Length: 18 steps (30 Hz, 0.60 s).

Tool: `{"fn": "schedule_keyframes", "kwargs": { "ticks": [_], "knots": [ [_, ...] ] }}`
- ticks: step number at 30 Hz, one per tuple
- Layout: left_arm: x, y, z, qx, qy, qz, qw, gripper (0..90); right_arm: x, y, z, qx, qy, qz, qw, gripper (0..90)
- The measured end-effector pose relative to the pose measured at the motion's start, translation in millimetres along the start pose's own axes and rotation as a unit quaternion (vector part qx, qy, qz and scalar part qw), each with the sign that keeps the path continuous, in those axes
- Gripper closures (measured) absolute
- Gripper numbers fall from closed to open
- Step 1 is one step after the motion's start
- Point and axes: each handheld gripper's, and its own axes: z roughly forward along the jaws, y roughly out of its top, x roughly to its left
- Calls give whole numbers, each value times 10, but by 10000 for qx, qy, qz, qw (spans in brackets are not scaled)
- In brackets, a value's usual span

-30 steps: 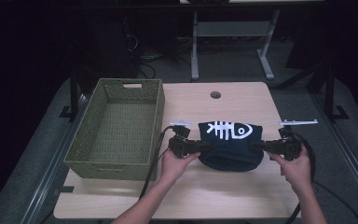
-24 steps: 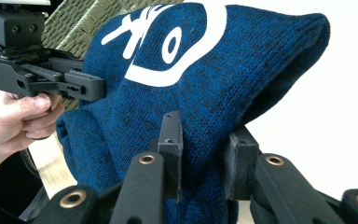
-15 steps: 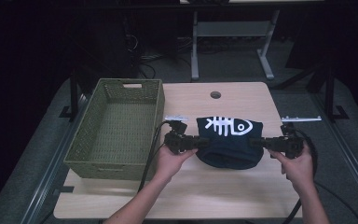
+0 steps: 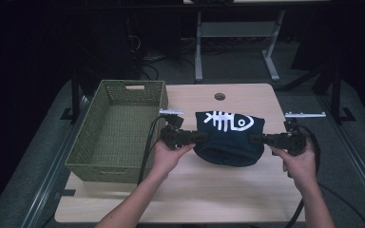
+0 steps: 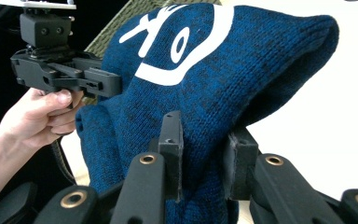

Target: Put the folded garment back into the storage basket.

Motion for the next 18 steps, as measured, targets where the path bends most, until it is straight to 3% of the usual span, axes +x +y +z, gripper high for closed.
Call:
{"fn": "schedule_keyframes", "kwargs": {
  "ticks": [18],
  "knots": [
    [-3, 188, -356, -176, 65, 97, 9998, 683, 265, 248, 60, -201, 405, -37, 9990, 730]
  ]
}}
